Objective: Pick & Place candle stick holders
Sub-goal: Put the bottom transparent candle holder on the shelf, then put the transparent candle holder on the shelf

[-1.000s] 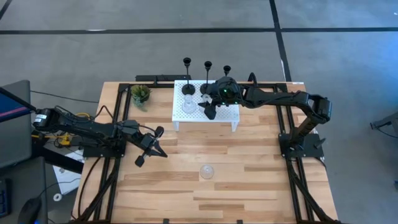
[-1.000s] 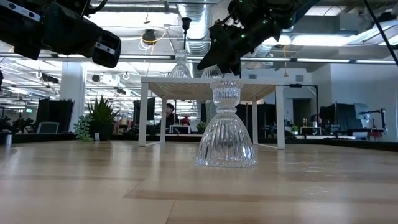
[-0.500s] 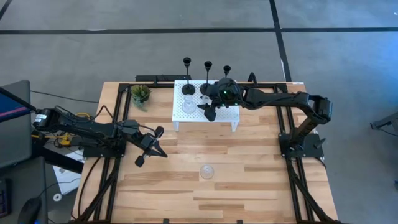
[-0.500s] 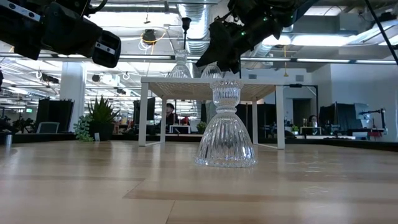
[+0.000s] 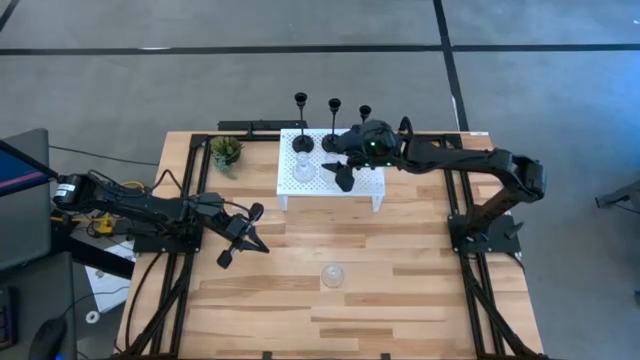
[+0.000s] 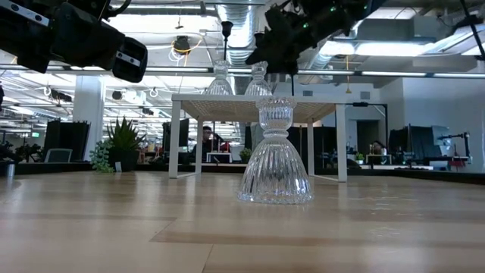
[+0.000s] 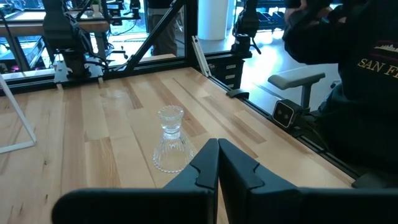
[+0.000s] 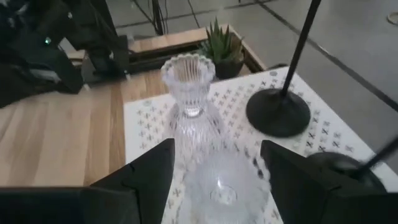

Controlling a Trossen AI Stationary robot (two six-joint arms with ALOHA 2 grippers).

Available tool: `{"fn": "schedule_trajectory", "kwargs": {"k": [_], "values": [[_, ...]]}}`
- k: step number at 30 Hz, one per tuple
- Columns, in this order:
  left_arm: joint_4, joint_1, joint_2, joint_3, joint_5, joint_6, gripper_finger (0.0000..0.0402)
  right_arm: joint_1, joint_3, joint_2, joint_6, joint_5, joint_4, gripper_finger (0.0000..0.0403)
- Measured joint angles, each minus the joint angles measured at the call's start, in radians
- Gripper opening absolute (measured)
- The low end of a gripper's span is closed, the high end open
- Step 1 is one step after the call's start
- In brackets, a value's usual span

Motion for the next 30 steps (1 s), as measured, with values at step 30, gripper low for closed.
{"fn": "schedule_trajectory", "kwargs": {"k": [30], "values": [[0.003, 0.000, 0.000, 0.000, 0.000, 0.000, 0.0008, 0.317, -0.070, -0.463, -0.054, -0.002, -0.536, 0.0109]]}}
